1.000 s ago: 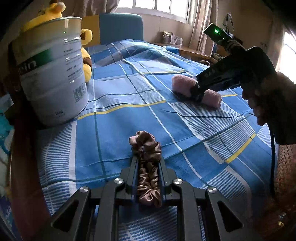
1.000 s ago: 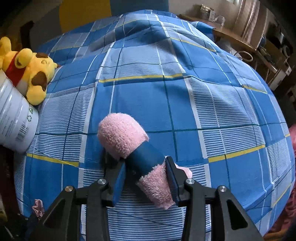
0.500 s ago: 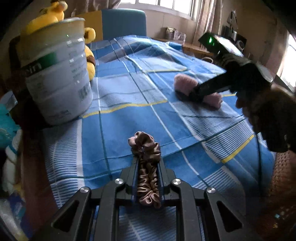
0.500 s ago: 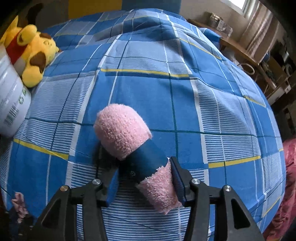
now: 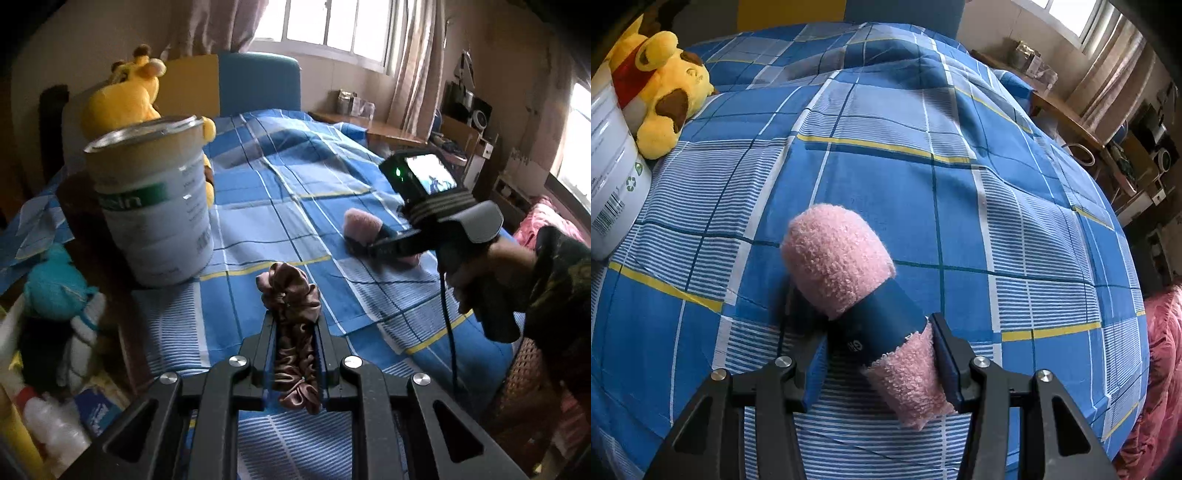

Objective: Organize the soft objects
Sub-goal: 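Carry the brown scrunchie into the gold tray and open the left gripper, then carry the pink towel roll into the gold tray and open the right gripper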

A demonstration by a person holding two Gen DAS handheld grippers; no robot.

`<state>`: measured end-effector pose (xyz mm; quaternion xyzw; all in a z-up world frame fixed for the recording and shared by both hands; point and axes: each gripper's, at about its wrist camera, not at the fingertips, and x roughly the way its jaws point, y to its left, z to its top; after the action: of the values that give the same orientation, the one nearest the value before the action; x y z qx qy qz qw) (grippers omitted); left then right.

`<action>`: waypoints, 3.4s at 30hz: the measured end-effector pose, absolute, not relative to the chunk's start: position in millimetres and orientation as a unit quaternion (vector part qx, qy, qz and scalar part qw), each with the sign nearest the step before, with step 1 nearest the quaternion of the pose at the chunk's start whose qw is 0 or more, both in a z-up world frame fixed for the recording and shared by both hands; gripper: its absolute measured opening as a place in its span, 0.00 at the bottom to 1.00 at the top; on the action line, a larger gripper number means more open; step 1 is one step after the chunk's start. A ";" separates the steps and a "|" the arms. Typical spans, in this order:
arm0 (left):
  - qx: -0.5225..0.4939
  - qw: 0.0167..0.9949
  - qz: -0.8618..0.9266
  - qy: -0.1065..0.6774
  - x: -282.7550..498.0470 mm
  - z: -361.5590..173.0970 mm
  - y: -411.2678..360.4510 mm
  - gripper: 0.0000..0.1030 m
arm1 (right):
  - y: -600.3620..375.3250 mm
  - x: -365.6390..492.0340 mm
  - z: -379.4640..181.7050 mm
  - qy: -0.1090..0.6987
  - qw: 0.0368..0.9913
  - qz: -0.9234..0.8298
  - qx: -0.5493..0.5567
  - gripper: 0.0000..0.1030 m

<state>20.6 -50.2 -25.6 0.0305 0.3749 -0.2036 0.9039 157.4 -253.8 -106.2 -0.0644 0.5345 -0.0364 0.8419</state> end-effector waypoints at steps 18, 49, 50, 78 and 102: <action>0.008 0.930 -0.102 0.352 17.5 3.4 19.9 0.18 | -249.2 155.5 -104.2 0.531 0.843 -0.037 -0.078 0.50; -0.045 0.901 0.123 0.413 -9.0 -57.1 205.9 0.19 | -241.6 151.4 -103.2 0.527 0.844 -0.042 -0.096 0.49; -0.046 0.898 0.125 0.420 -9.1 -62.6 207.9 0.21 | -241.6 151.2 -103.0 0.527 0.844 -0.043 -0.096 0.49; -0.052 0.920 0.088 0.377 -21.1 -33.0 194.3 0.65 | -246.5 155.3 -102.0 0.533 0.841 -0.050 -0.077 0.48; -0.070 0.925 0.075 0.366 -29.0 -28.7 211.1 0.68 | -138.0 299.9 221.4 0.334 0.940 -0.060 -0.029 0.42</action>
<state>-29.0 211.1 -28.7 -0.0705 0.3657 0.0748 0.9251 299.9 -138.0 221.4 -0.0290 0.3336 -0.0604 0.9403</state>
